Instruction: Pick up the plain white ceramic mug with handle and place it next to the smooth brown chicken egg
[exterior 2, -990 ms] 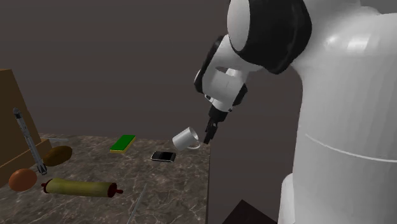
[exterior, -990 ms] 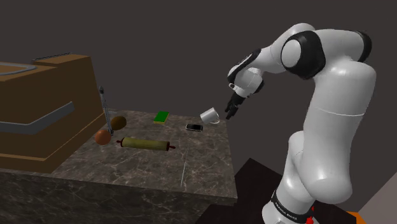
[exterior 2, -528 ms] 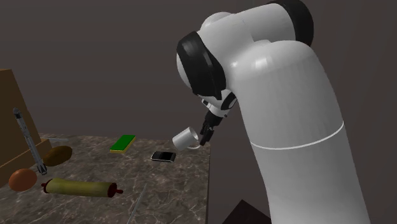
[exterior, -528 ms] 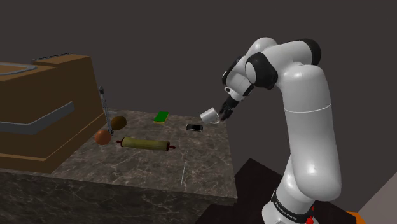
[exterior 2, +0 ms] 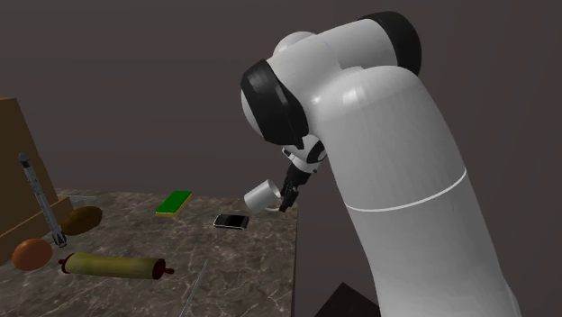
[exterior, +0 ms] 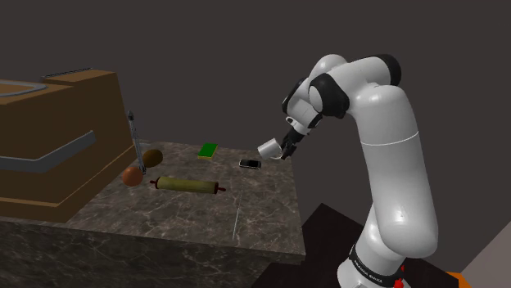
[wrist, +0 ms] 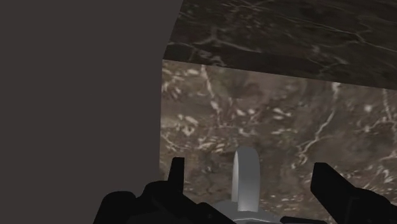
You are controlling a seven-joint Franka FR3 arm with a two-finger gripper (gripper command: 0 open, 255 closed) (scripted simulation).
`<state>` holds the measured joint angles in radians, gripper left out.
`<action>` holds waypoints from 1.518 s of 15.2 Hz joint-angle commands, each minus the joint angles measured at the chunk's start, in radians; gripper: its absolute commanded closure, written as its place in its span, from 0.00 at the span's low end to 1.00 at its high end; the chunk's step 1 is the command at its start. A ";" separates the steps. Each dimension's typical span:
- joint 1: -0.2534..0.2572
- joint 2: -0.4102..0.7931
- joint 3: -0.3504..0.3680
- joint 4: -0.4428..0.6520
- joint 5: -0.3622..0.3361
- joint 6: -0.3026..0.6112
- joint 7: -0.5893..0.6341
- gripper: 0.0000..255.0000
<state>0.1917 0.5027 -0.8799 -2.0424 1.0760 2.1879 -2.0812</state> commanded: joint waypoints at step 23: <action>0.051 -0.081 -0.062 0.003 -0.096 -0.029 0.078 1.00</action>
<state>0.2366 0.4324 -0.9333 -2.0406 0.9934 2.1636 -2.0131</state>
